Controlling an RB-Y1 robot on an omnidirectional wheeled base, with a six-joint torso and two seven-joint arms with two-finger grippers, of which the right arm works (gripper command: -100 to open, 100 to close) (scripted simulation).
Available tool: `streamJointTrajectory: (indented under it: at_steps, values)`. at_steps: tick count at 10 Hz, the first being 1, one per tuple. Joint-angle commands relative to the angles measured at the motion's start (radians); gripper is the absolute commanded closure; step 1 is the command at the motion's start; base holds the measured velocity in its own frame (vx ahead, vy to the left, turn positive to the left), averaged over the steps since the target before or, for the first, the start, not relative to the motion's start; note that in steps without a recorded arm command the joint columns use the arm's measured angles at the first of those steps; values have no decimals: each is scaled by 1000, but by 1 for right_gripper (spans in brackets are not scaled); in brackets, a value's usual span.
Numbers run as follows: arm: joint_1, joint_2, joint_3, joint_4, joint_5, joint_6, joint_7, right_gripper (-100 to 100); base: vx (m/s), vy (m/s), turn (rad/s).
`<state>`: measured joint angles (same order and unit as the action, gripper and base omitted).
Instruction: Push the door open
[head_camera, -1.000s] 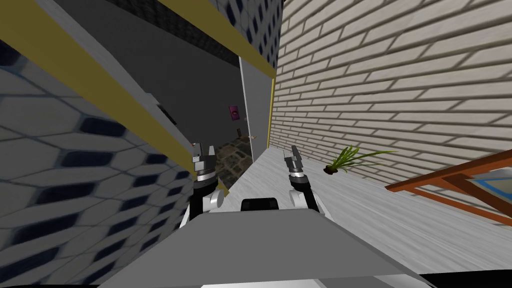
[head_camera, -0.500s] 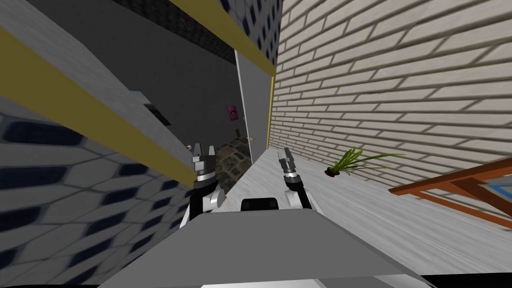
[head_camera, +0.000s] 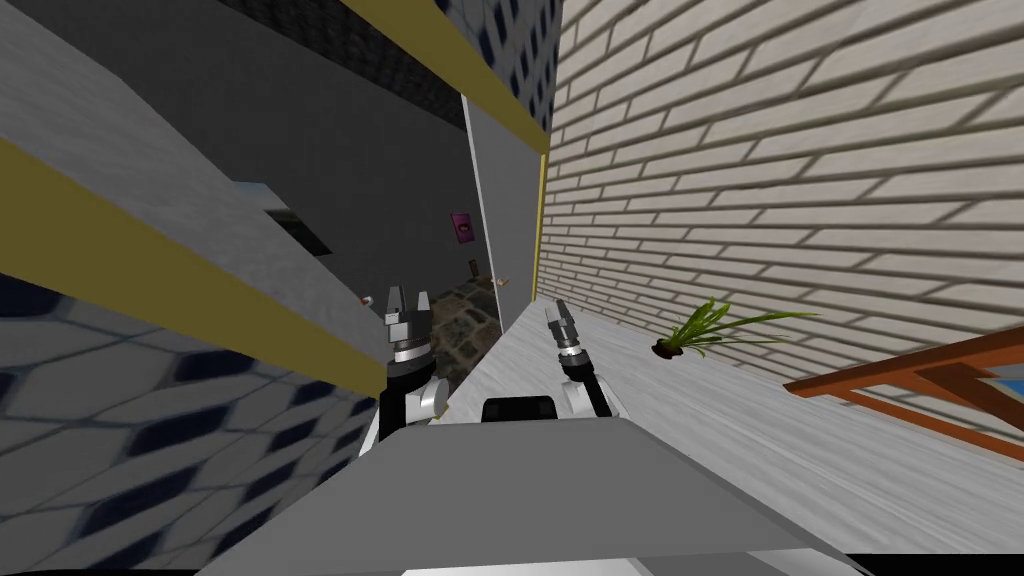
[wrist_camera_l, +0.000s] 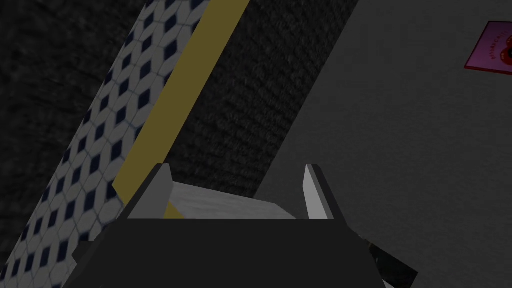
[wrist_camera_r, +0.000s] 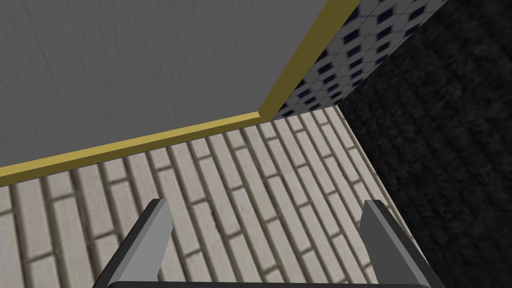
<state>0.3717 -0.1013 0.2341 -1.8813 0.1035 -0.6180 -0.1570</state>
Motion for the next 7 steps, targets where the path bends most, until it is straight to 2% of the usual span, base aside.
streamJointTrajectory:
  at_steps: [1,5,7]
  values:
    - [-15,-3,32,38,1,-5,0,-100,144,-27,-33]
    - [-42,-8,77,99,0,-15,-3,-100,115,-30,-18]
    - [-70,-13,122,161,-1,-24,-6,-100,141,-14,-35]
